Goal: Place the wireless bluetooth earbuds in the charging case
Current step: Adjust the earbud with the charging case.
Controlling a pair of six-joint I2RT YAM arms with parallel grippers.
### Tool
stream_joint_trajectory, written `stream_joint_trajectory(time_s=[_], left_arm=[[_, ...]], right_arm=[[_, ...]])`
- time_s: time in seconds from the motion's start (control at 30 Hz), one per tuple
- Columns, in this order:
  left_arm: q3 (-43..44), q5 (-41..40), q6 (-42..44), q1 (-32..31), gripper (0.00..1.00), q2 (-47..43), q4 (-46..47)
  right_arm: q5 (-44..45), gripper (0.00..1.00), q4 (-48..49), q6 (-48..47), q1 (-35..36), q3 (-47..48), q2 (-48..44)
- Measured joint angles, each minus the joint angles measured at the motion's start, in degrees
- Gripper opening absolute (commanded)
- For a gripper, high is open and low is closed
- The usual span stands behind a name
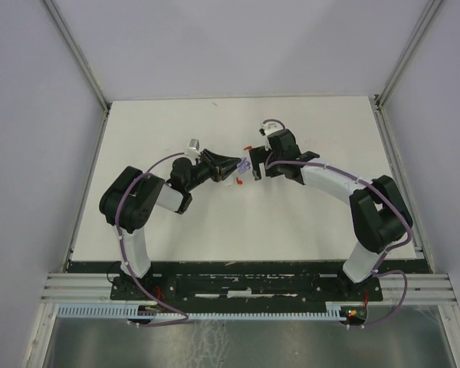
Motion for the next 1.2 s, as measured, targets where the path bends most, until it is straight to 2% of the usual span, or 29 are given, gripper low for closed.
stream_joint_trajectory(time_s=[1.2], left_arm=[[2.2,-1.1,0.1,-0.6,0.03,0.0,-0.6]], right_arm=[[-4.1,0.99,-0.3,0.0,1.3,1.6,-0.1]])
